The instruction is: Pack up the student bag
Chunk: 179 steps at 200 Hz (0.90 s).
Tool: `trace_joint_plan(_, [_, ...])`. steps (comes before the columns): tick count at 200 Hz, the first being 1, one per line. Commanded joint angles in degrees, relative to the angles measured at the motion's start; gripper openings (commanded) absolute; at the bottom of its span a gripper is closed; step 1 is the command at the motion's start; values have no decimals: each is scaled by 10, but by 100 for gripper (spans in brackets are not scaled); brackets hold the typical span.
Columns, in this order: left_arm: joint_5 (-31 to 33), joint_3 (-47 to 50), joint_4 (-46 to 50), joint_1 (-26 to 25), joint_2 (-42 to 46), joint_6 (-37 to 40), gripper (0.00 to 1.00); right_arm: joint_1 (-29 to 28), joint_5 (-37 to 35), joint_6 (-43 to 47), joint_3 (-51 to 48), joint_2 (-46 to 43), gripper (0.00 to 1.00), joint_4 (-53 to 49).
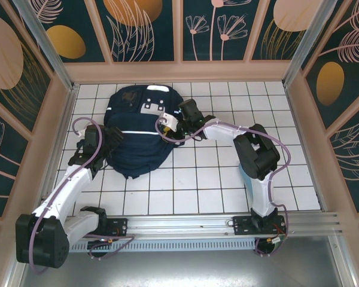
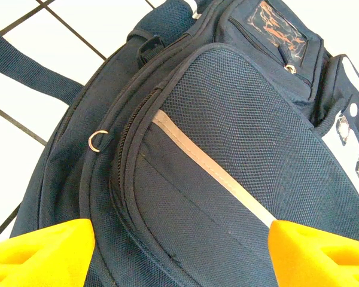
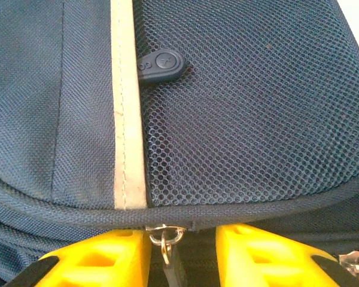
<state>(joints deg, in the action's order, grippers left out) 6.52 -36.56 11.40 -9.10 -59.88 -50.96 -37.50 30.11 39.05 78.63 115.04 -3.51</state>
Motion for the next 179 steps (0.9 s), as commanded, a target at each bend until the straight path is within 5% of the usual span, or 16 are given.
trace_joint_plan(1, [3,-18,7,4,5,15,77,4,-3,11,10,2,0,-2])
trace_joint_plan(93, [-57,-16,-33,4,-15,32,77,86,-92,-17,-80,-100,0,45])
trace_joint_plan(179, [-287,106,-277,-16,-87,-51,72,79,-157,-111,-94,-134,0,-30])
